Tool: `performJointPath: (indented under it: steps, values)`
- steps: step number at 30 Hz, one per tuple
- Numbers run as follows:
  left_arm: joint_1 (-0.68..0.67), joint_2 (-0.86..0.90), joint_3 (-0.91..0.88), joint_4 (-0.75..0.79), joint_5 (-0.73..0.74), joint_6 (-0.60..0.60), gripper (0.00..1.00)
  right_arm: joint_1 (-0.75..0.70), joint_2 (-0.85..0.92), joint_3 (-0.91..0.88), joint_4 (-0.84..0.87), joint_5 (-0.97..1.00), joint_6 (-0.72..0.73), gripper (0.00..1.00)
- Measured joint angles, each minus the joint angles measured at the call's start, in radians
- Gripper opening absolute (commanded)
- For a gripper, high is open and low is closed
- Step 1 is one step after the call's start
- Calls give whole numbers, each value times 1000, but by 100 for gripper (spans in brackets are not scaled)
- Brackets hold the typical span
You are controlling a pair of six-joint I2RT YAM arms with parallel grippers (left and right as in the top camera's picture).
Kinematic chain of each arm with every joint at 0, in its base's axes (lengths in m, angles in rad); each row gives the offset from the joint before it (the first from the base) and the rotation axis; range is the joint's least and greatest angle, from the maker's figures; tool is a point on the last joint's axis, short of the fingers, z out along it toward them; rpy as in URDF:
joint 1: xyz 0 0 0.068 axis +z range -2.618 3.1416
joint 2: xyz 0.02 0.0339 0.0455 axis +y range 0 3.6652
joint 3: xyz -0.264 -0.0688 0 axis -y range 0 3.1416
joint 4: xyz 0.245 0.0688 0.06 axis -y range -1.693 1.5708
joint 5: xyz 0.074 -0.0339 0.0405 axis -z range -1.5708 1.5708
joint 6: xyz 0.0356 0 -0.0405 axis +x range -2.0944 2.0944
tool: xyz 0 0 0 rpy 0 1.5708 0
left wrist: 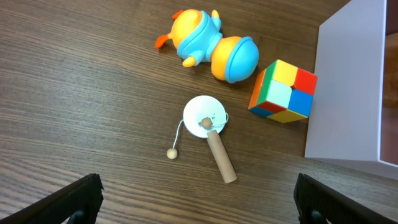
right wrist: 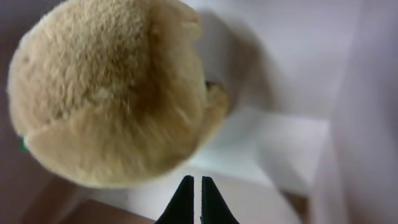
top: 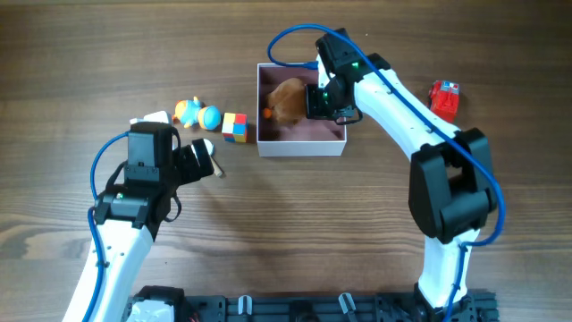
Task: Pack container
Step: 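Move the right gripper to the red fire truck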
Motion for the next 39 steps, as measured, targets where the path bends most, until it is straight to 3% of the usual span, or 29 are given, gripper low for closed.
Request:
performJointPath:
  steps: [7,9,12,13,15,18,19,23,28,35,39]
  values:
    - [0,0,0,0,0,0,100,-8,-351,-6,-19,163,-63,4]
    - [0,0,0,0,0,0,100,-43,-479,-3,-19,226,-72,13]
    - [0,0,0,0,0,0,100,-140,-538,-3,-36,281,-97,39]
    - [0,0,0,0,0,0,100,-191,-540,-3,-46,295,-110,41]
    - [0,0,0,0,0,0,100,-332,-512,-3,-74,331,-122,55]
    - [0,0,0,0,0,0,100,-431,-454,-3,-90,335,-148,87]
    - [0,0,0,0,0,0,100,-461,-422,-3,-92,333,-158,90]
    - [0,0,0,0,0,0,100,-533,-288,-3,-106,307,-203,91]
    - [0,0,0,0,0,0,100,-542,-151,-3,-107,283,-227,99]
    - [0,0,0,0,0,0,100,-542,-35,-4,-76,254,-227,99]
    - [0,0,0,0,0,0,100,-542,-30,-4,-47,250,-209,84]
